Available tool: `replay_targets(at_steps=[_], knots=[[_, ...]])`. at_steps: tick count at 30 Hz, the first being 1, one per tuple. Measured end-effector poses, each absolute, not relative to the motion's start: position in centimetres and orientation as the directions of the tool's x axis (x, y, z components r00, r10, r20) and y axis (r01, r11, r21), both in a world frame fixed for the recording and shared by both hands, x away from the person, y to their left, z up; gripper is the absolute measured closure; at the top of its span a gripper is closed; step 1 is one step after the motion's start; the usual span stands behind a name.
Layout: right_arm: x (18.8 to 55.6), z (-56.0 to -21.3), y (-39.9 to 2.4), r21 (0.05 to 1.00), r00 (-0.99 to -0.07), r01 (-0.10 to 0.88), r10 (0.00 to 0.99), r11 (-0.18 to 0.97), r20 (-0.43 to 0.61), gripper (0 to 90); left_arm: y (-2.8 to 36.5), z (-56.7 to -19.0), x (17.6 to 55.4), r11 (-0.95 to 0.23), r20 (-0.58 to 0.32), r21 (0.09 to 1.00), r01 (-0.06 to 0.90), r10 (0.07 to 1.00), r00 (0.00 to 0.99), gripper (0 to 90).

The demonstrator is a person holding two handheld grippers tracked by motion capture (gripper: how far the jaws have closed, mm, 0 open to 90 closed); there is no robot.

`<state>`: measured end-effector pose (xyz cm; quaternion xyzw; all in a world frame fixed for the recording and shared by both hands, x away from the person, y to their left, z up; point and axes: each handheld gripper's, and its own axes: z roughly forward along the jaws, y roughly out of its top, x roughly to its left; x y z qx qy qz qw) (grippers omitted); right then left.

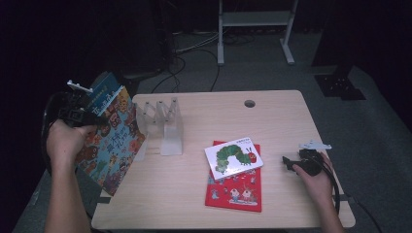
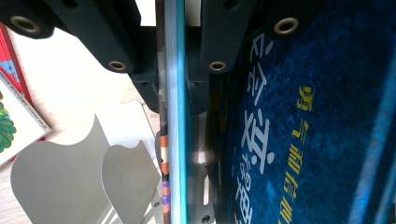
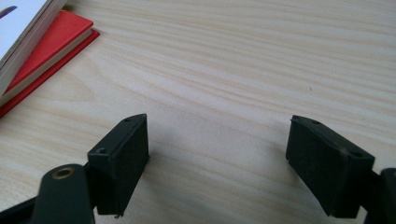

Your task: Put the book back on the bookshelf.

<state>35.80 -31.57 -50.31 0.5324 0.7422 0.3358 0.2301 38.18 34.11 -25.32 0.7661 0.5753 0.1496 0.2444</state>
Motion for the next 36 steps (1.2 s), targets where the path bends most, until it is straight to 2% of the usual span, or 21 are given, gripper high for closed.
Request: replay_targets(at_steps=[6,15,19,23,36], knots=[[35.8,-50.3,-31.6,0.744,-0.327,0.636,0.945,0.208,0.016,20.5,34.2,-25.0,37.9,-0.220,-0.049,0.555,0.802,0.954,0.295,79.3],[35.8,-50.3,-31.6,0.744,-0.328,0.635,0.945,0.208,0.015,20.5,34.4,-22.0,37.1,-0.233,-0.021,0.588,0.775,0.953,0.302,80.0],[35.8,-50.3,-31.6,0.743,-0.327,0.636,0.945,0.208,0.016,20.5,34.4,-21.1,36.7,-0.230,-0.042,0.610,0.759,0.946,0.320,85.3],[35.8,-50.3,-31.6,0.744,-0.327,0.636,0.945,0.208,0.016,20.5,34.0,-21.3,36.8,-0.247,-0.049,0.601,0.760,0.938,0.344,89.7],[35.7,-50.3,-31.5,0.744,-0.328,0.635,0.945,0.208,0.015,20.5,30.2,-23.6,36.6,-0.352,-0.077,0.604,0.715,0.867,0.492,89.3]])
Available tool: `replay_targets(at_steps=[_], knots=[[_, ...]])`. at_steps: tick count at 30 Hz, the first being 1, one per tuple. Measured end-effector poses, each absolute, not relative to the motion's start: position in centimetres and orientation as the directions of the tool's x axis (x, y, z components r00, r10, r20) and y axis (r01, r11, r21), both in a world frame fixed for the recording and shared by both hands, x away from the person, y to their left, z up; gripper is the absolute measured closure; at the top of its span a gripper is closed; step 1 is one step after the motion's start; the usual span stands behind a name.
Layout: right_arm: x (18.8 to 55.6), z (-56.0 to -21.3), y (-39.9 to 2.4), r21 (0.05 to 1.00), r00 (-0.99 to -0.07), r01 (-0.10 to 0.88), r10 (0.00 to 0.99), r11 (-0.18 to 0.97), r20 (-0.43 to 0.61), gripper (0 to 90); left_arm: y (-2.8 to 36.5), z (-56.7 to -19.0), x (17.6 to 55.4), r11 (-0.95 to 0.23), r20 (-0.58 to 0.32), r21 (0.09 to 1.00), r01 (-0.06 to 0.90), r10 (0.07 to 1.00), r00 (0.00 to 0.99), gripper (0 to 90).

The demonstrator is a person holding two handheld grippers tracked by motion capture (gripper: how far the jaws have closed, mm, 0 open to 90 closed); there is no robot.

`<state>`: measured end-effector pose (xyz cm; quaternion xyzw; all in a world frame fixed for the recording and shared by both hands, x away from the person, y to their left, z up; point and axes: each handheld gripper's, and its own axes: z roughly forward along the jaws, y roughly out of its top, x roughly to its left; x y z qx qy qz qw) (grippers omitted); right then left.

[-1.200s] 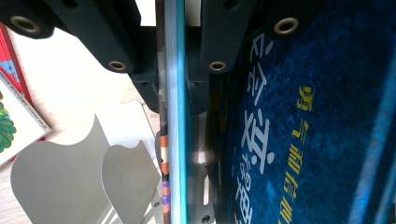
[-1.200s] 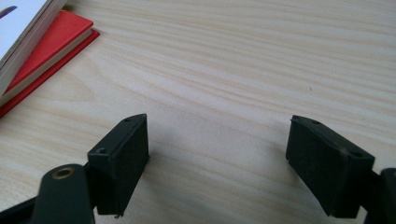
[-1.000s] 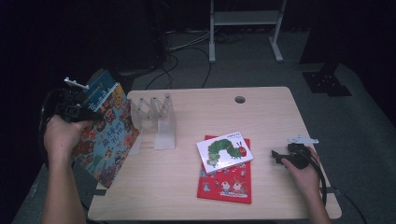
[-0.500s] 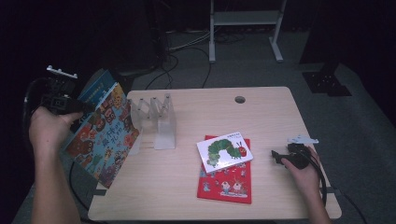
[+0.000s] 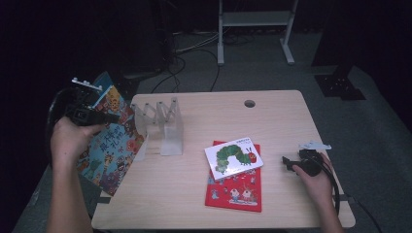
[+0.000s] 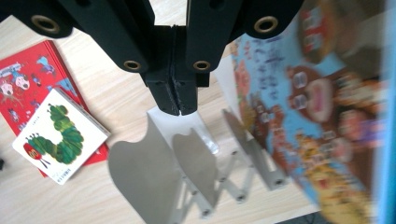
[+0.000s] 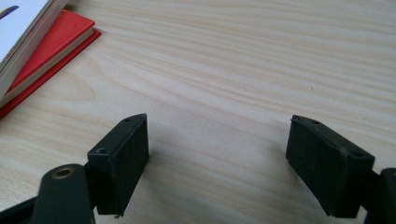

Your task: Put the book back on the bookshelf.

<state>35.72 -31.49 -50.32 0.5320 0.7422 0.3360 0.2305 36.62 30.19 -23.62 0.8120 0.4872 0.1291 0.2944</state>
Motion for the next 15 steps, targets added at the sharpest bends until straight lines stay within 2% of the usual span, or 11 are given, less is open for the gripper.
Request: replay_targets(at_steps=[15], knots=[[35.7,-50.3,-31.5,0.744,-0.327,0.636,0.945,0.207,0.017,20.5,24.5,-28.3,36.9,-0.441,-0.118,0.594,0.673,0.780,0.615,85.3]])
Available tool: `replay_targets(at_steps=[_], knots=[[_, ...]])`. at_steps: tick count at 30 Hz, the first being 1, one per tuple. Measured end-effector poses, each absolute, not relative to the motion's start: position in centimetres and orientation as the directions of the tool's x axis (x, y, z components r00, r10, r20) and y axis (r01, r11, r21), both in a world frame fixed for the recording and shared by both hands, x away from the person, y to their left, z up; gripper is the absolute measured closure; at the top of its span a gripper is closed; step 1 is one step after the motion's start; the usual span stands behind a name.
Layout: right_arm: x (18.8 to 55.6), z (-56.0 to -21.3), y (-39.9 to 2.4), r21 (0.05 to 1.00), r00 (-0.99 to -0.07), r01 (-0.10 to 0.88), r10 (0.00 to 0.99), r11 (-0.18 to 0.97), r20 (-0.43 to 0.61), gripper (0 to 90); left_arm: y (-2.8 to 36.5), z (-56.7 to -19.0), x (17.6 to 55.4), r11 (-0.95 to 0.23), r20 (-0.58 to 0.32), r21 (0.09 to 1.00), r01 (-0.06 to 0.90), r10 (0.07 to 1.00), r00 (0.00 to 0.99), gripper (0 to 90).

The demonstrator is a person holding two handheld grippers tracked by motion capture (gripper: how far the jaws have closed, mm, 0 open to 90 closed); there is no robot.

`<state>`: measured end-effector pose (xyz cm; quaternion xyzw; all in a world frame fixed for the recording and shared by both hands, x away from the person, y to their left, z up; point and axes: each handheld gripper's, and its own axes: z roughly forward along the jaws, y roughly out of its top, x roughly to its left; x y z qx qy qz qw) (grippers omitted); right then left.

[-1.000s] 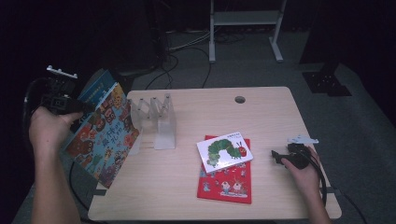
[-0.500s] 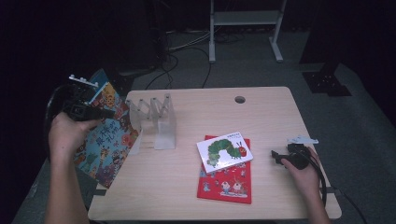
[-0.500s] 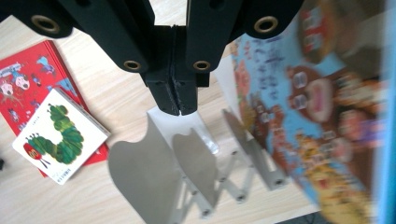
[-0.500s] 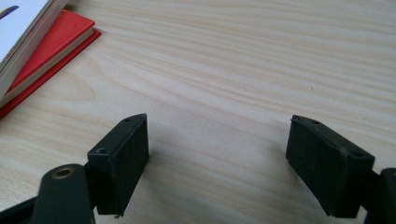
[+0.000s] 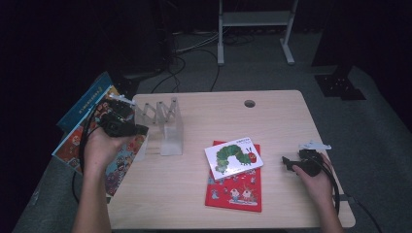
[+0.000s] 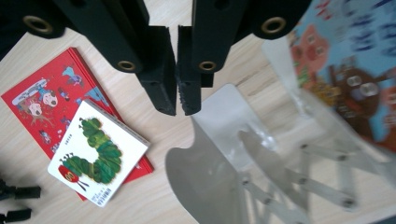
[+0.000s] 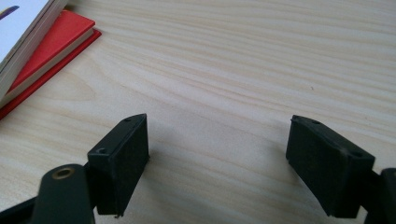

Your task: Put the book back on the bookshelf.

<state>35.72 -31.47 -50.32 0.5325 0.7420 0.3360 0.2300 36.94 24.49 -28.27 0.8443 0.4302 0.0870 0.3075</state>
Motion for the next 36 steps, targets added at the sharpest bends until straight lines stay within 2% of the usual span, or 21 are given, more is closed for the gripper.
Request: replay_targets(at_steps=[13,26,29,32,36], knots=[[35.7,-50.3,-31.5,0.744,-0.328,0.635,0.945,0.208,0.015,20.4,21.1,-33.9,37.4,-0.480,-0.154,0.584,0.654,0.726,0.670,78.2],[35.8,-50.3,-31.4,0.741,-0.331,0.637,0.944,0.210,0.017,19.0,19.0,-38.1,37.7,-0.564,-0.118,0.539,0.625,0.685,0.719,69.0],[35.6,-50.1,-31.4,0.738,-0.331,0.641,0.943,0.208,0.021,27.5,18.6,-38.8,37.8,-0.588,-0.114,0.522,0.617,0.669,0.735,67.9],[35.3,-49.7,-31.2,0.740,-0.347,0.638,0.937,0.213,0.029,27.9,18.4,-39.3,37.8,-0.601,-0.109,0.518,0.609,0.660,0.743,63.5],[35.0,-48.6,-30.1,0.755,-0.378,0.619,0.925,0.217,0.045,27.4,18.0,-40.6,37.8,-0.581,-0.149,0.491,0.649,0.678,0.719,58.8]])
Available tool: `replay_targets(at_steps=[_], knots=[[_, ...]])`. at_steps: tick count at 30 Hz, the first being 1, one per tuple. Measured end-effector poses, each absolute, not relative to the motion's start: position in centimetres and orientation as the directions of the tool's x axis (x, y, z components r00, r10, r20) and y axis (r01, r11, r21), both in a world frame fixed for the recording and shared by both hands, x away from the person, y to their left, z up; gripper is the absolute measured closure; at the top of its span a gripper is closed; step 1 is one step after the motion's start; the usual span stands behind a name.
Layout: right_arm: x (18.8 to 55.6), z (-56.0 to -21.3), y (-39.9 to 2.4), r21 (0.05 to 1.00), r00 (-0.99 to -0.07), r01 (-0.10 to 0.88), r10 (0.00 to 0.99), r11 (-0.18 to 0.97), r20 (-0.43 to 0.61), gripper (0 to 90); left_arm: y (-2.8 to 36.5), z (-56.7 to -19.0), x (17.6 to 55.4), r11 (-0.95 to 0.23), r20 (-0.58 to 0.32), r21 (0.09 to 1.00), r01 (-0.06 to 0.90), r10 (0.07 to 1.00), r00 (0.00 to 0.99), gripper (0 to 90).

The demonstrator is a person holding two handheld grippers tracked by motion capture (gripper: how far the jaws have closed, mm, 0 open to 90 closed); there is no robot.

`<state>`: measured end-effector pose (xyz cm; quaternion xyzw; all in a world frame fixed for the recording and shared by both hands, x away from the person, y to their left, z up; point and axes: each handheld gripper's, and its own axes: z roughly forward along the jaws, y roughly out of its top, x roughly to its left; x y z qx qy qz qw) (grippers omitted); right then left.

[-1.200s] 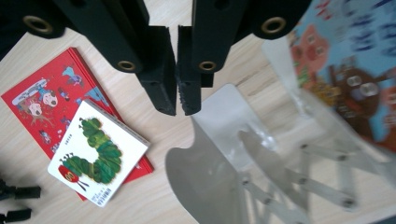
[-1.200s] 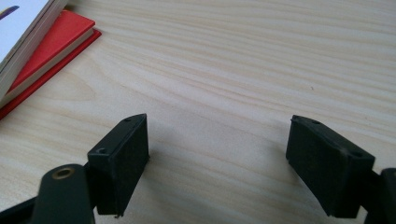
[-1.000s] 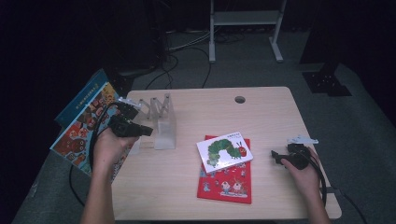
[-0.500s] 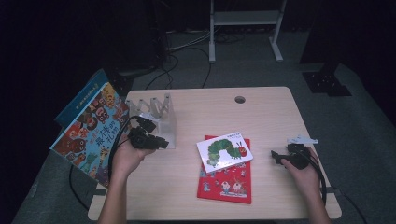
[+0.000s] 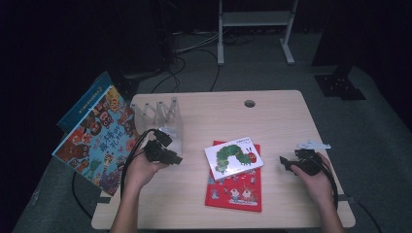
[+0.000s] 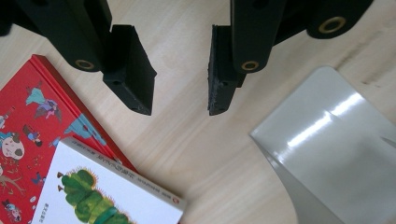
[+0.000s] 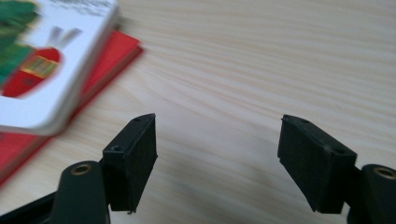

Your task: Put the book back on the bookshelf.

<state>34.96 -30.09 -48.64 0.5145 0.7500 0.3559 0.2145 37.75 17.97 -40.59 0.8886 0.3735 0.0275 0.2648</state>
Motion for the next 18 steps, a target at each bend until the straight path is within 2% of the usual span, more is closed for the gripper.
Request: replay_targets(at_steps=[4,18], knots=[[35.0,-47.8,-28.3,0.774,-0.421,0.593,0.905,0.221,0.064,27.4,17.6,-41.8,37.5,-0.588,-0.166,0.488,0.646,0.664,0.729,49.7],[37.2,-47.8,-21.4,0.761,-0.524,0.582,0.848,0.285,0.083,25.7,17.2,-43.4,37.0,-0.610,-0.167,0.493,0.621,0.634,0.755,39.0]])
